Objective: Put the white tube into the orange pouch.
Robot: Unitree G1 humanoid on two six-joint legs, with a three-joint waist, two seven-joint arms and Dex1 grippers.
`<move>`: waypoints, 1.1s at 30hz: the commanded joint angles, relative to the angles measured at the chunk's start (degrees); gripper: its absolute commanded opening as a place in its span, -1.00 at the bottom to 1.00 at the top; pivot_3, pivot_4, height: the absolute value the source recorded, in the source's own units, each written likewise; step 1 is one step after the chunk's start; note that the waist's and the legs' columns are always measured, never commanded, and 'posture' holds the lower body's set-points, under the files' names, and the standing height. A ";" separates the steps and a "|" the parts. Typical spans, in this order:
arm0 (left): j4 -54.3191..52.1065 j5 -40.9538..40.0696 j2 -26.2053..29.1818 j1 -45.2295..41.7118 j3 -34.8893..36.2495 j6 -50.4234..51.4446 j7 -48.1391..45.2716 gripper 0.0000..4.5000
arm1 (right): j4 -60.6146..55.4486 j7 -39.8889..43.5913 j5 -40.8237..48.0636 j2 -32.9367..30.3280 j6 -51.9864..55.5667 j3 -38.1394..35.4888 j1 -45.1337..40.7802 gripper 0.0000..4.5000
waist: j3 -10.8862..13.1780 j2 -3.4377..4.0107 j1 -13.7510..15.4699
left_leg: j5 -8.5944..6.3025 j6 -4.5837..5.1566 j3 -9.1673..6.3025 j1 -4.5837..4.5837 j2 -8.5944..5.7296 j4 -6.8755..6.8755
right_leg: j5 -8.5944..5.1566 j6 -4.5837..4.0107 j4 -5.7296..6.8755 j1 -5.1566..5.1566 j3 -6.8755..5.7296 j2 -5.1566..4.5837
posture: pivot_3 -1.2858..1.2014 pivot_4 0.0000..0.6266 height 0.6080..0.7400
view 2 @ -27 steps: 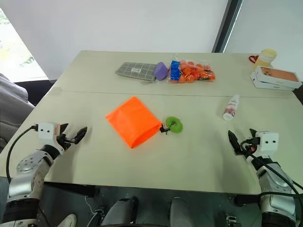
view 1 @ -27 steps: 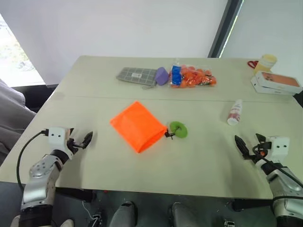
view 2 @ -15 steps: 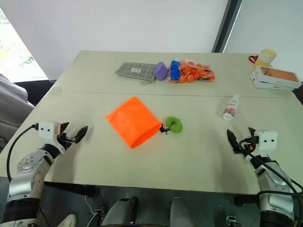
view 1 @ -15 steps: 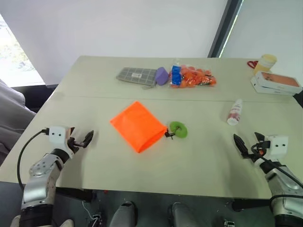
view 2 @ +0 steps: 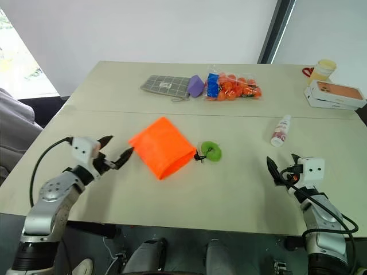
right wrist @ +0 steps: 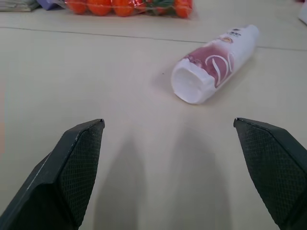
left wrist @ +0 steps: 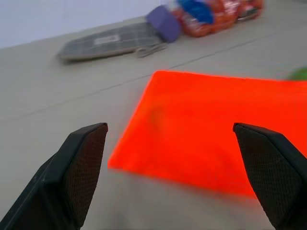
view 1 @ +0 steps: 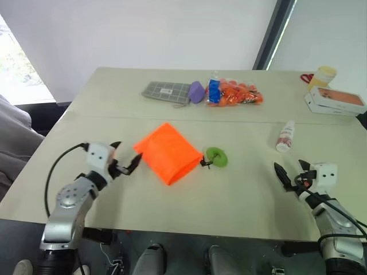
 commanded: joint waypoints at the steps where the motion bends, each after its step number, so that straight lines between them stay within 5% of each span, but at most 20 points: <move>1: -6.33 2.35 0.62 -2.36 -5.24 2.20 -0.25 1.00 | -5.20 2.51 0.28 -0.68 -0.77 1.43 1.33 0.99 | 0.00 0.00 0.00 | 0.00 0.00 0.00 0.00 0.00 0.00 | 0.00 0.00 0.01 0.00 0.00 0.01 | 0.03 -0.52 0.76; 4: -8.61 10.39 1.97 -6.08 -15.18 4.15 -0.55 1.00 | -9.58 5.92 0.72 -1.03 0.49 4.79 2.93 0.99 | 0.01 0.00 0.00 | 0.00 0.01 0.00 0.01 0.00 0.02 | 0.00 0.00 0.01 0.02 0.00 0.04 | 0.03 -0.52 0.76; 11: -7.72 23.60 3.38 -12.33 -25.08 9.60 1.54 1.00 | -14.37 11.46 0.96 -2.52 3.11 9.77 4.51 0.99 | 0.04 -0.03 -0.04 | 0.00 0.01 0.01 0.01 0.00 0.04 | -0.01 0.02 0.01 0.00 0.01 0.05 | 0.03 -0.52 0.76; 25: -6.43 31.82 0.31 -13.76 -28.67 18.66 2.42 1.00 | -18.14 13.82 0.70 -2.79 4.18 13.89 3.77 0.99 | 0.08 -0.09 -0.03 | 0.00 0.01 0.00 -0.01 -0.01 0.04 | -0.02 0.04 0.01 -0.01 0.00 0.04 | 0.03 -0.52 0.76; 28: -5.99 32.62 0.20 -14.23 -28.41 19.11 2.50 0.61 | -20.11 14.46 1.30 -3.16 5.56 14.65 3.73 1.00 | 0.08 -0.09 0.01 | 0.00 0.01 -0.01 -0.01 0.00 0.03 | -0.02 0.05 0.01 -0.02 -0.01 0.05 | 0.03 -0.52 0.76; 33: -5.71 32.81 -0.09 -14.49 -27.70 19.19 2.18 -0.53 | -22.71 15.07 1.44 -3.46 7.22 15.38 3.37 1.00 | 0.08 -0.10 0.05 | 0.00 0.01 -0.01 -0.01 -0.01 0.04 | -0.03 0.06 0.01 0.00 -0.01 0.03 | 0.03 -0.52 0.76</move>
